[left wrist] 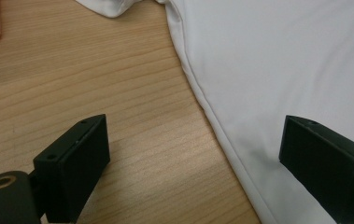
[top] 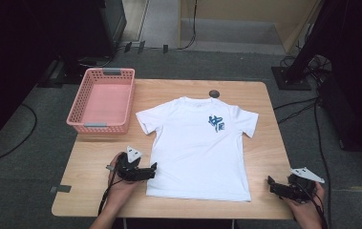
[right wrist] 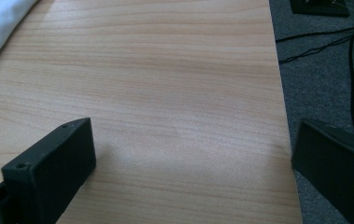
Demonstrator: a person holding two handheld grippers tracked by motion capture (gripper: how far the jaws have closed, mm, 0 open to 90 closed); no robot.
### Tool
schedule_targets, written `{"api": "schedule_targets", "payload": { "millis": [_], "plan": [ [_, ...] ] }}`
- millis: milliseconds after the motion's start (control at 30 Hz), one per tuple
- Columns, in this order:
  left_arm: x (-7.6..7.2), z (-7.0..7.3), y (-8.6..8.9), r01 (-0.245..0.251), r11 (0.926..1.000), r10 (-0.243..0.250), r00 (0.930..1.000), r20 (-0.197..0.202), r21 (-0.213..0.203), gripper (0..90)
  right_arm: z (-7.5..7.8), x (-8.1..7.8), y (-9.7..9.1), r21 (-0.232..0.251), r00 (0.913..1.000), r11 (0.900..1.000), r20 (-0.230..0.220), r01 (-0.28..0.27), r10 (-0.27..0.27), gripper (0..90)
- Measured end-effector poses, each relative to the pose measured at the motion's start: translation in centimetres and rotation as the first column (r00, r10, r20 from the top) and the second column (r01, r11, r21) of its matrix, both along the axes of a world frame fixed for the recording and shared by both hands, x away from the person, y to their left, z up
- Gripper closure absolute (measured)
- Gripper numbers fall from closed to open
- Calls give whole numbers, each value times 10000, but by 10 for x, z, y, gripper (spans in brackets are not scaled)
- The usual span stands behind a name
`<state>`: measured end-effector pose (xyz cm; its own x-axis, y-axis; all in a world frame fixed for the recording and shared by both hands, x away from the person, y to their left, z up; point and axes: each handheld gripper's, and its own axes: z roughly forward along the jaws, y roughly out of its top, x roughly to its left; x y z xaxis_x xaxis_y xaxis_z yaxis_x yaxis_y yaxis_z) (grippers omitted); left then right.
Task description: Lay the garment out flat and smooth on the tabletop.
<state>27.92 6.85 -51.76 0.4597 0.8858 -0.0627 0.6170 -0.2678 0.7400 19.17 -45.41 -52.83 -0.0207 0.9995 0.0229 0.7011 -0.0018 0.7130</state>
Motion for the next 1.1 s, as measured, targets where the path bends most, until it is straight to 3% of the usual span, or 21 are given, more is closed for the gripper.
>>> {"api": "schedule_targets", "payload": {
  "millis": [167, 300, 833, 1033, 1100],
  "plan": [
    [-3, 9, 9, -153, 9995, 165, 9988, 461, -273, 88, 0, 0, 0, -1, 10000, 10000, 0, 0, 0, 0],
    [-4, 15, 16, -255, 9991, 276, 9978, 602, -347, 88, 0, 0, 0, 0, 10000, 10000, 0, 0, 0, 0],
    [-5, 24, 58, -1215, 9915, 1230, 9919, 315, -460, 89, 0, 0, 0, 3, 10000, 10000, -3, 3, -3, 0],
    [-7, 19, 70, -1475, 9884, 1481, 9888, 162, -355, 89, 0, 0, -1, 6, 10000, 10000, -10, 70, -70, 0],
    [-8, 18, 75, -1545, 9874, 1550, 9879, 106, -353, 89, -1, 1, -4, 427, 9996, 9989, -192, 193, -185, 0]
  ]
}}
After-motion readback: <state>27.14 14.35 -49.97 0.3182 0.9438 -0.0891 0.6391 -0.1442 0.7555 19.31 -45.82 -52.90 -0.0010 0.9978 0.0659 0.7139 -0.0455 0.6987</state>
